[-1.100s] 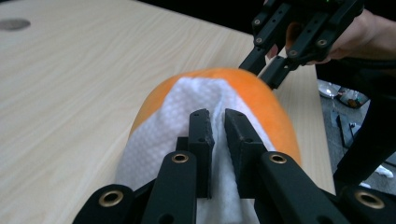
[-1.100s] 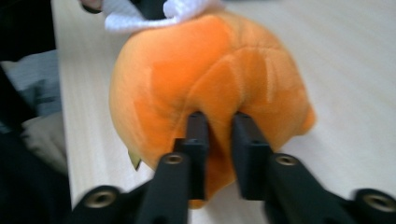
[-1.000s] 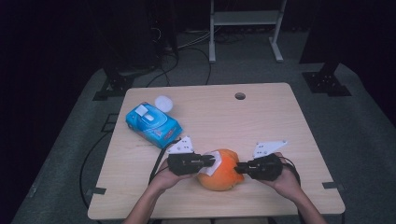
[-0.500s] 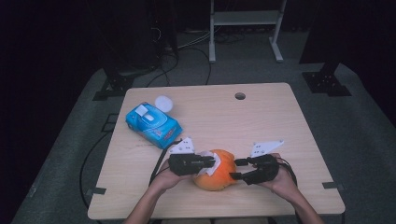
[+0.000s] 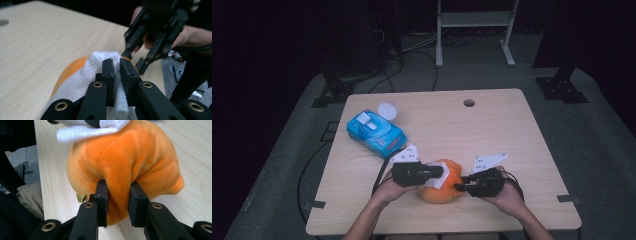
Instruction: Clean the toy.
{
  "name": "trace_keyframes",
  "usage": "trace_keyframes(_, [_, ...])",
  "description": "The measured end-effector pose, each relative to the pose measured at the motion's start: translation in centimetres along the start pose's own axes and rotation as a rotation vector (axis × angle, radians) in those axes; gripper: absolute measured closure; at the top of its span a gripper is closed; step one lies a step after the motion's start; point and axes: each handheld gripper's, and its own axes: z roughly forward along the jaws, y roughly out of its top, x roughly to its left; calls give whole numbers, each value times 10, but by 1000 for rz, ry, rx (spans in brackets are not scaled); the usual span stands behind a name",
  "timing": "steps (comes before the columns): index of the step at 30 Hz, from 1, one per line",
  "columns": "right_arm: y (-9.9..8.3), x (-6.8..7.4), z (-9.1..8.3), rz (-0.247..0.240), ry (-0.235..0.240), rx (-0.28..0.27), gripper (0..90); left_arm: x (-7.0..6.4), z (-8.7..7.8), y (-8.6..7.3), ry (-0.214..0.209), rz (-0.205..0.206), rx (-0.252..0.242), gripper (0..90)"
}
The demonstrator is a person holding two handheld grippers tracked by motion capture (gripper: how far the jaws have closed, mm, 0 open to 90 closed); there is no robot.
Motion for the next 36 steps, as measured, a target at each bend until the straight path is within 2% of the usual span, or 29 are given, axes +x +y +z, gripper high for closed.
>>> trace_keyframes(2, [1, 2, 1, -10, 3, -1, 720, -7, 4, 8, -27, 17, -15, 828])
trace_keyframes(5, [3, 7, 2, -36, -5, -2, 720, -15, 15, 14, -54, 44, -2, 828])
trace_keyframes(7, [3, 8, 2, -47, -17, 1, 729, -16, 21, 11, -22, 68, 60, 828])
trace_keyframes(8, [2, 8, 2, -41, -17, 6, 735, -14, 22, 7, -16, 59, 74, 827])
trace_keyframes(10, [0, 7, 1, -43, -19, 12, 751, -8, 19, -1, -14, 28, 64, 829])
trace_keyframes(11, [-1, 7, 1, -42, -19, 12, 755, -8, 19, -1, -14, 28, 64, 829])
trace_keyframes(16, [0, 5, 0, -44, -23, 10, 760, 0, 5, -5, 40, 29, 61, 826])
trace_keyframes(18, [-1, 5, 1, -40, -22, 12, 759, 1, 4, -7, 41, 15, 57, 812])
trace_keyframes(20, [-1, 6, 1, -43, -28, 14, 753, 1, 5, -7, 48, 15, 62, 764])
trace_keyframes(22, [-1, 5, 2, -40, -34, 17, 747, 0, 6, -6, 74, 24, 69, 641])
trace_keyframes(24, [-2, 4, 1, -32, -31, 15, 743, 0, 8, -4, 137, 17, 85, 498])
trace_keyframes(25, [-2, 3, 1, -32, -27, 14, 741, 1, 9, -4, 148, 8, 94, 425])
trace_keyframes(26, [-2, 4, 1, -34, -27, 15, 739, 1, 9, -5, 139, 2, 92, 407])
trace_keyframes(28, [-2, 4, 2, -41, -29, 17, 734, 2, 10, -7, 124, -8, 91, 408])
trace_keyframes(30, [-2, 4, 2, -40, -29, 20, 732, 2, 10, -8, 111, 3, 94, 450])
trace_keyframes(34, [-2, 5, 2, -42, -33, 21, 731, 1, 8, -7, 83, 28, 77, 678])
trace_keyframes(36, [-2, 7, 3, -44, -36, 22, 731, 1, 5, -3, 67, 14, 43, 783])
